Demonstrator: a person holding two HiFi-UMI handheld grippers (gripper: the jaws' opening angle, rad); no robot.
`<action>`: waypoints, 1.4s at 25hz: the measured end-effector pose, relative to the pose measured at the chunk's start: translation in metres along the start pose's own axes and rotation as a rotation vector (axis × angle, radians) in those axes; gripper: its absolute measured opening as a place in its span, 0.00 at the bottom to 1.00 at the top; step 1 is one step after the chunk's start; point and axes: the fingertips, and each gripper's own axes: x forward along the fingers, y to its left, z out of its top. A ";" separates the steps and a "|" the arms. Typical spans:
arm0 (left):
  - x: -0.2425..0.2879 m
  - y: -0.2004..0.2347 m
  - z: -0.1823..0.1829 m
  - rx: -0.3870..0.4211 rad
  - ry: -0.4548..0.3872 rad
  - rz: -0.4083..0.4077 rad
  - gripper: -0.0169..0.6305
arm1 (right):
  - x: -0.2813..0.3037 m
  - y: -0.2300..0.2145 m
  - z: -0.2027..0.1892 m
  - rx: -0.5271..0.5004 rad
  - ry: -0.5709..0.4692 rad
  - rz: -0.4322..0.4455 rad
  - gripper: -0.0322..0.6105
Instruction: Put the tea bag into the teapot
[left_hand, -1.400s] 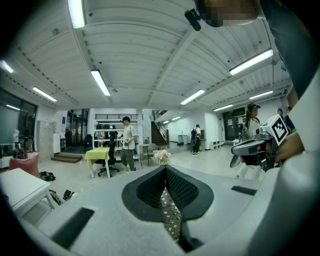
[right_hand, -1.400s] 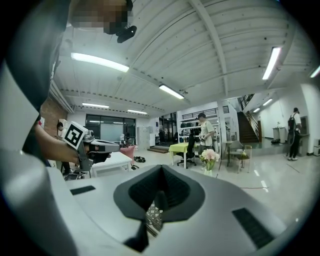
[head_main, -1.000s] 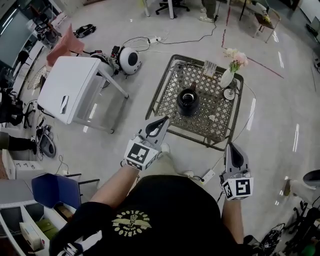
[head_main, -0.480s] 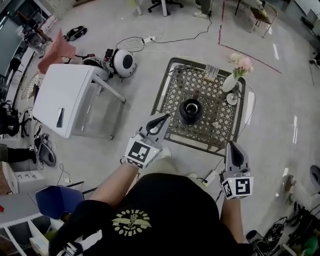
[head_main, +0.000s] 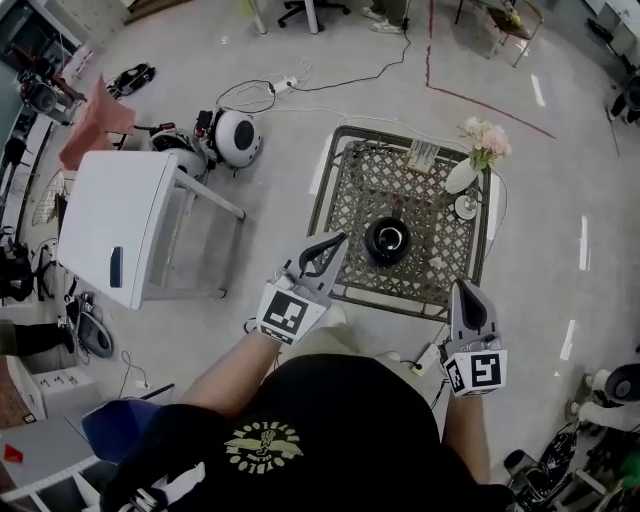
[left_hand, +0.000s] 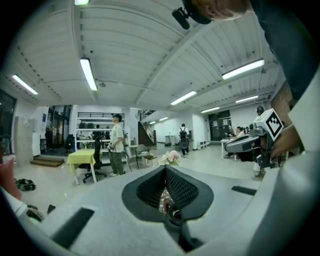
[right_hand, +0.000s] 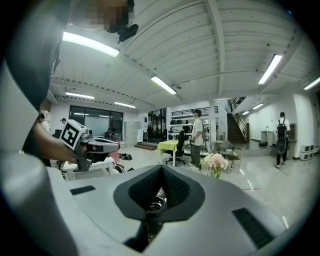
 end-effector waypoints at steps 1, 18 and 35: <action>0.002 0.005 -0.002 -0.013 -0.001 -0.006 0.02 | 0.004 0.001 0.003 -0.011 0.002 -0.003 0.06; 0.042 0.036 -0.017 -0.122 -0.020 -0.073 0.02 | 0.029 -0.022 0.028 -0.076 0.030 -0.095 0.06; 0.087 0.018 -0.056 -0.097 0.113 0.036 0.02 | 0.081 -0.106 -0.118 -0.065 0.285 0.025 0.06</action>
